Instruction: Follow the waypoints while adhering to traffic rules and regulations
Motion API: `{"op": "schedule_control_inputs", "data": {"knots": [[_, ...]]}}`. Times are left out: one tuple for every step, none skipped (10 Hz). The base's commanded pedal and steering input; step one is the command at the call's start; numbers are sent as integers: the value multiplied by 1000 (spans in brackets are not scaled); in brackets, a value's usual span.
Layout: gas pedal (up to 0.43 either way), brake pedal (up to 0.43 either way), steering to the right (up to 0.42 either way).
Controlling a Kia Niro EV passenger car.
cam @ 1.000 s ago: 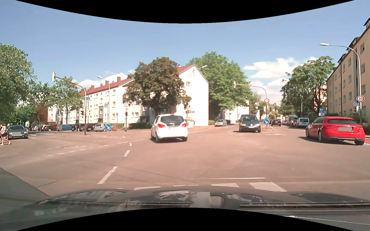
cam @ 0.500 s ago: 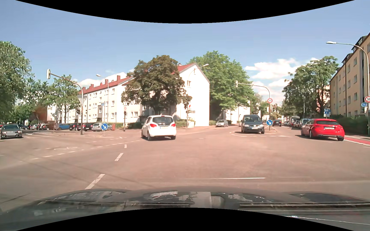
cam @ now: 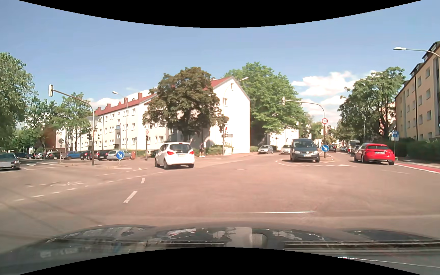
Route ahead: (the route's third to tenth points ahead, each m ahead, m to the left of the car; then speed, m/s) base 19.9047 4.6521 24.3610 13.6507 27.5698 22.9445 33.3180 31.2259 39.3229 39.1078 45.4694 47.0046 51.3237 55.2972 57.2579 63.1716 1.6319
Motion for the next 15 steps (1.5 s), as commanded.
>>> {"op": "schedule_control_inputs", "data": {"knots": [[0,85,-24],[0,104,-24],[0,122,-25],[0,128,-26],[0,134,-26],[0,140,-27],[0,152,-27],[0,152,-27],[0,152,-27],[0,152,-27],[0,152,-27],[0,146,-27],[0,152,-27],[0,152,-27],[0,140,-27]]}}
